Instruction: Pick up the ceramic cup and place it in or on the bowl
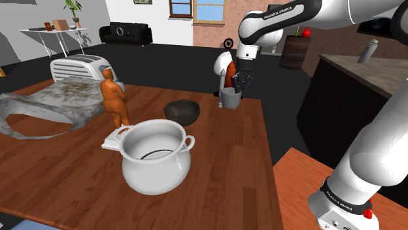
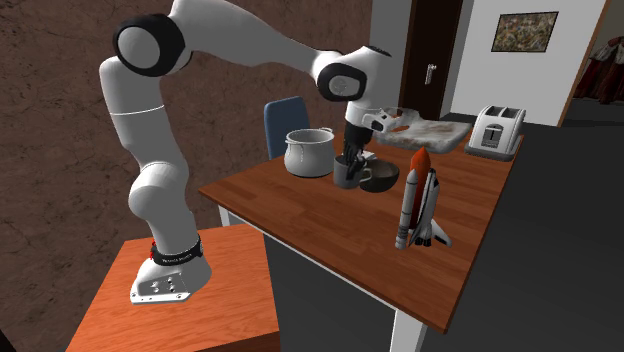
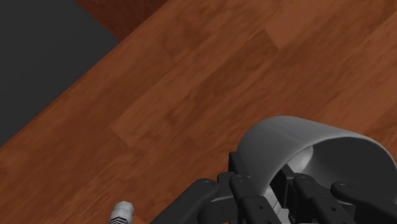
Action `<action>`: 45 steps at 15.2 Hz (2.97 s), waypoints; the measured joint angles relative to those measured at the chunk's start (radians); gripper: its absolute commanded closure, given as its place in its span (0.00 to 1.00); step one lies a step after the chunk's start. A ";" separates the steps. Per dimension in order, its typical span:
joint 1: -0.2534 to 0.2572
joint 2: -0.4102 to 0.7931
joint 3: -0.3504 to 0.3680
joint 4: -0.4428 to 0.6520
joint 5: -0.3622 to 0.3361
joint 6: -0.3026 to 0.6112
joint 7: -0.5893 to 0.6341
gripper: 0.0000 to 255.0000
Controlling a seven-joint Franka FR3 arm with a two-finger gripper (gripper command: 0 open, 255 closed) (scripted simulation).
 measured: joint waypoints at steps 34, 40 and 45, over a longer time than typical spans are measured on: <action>0.157 0.604 0.118 0.873 0.015 -0.221 0.310 1.00; 0.157 0.595 0.117 0.778 0.017 -0.136 0.294 1.00; 0.159 0.598 0.117 0.744 0.018 -0.099 0.289 1.00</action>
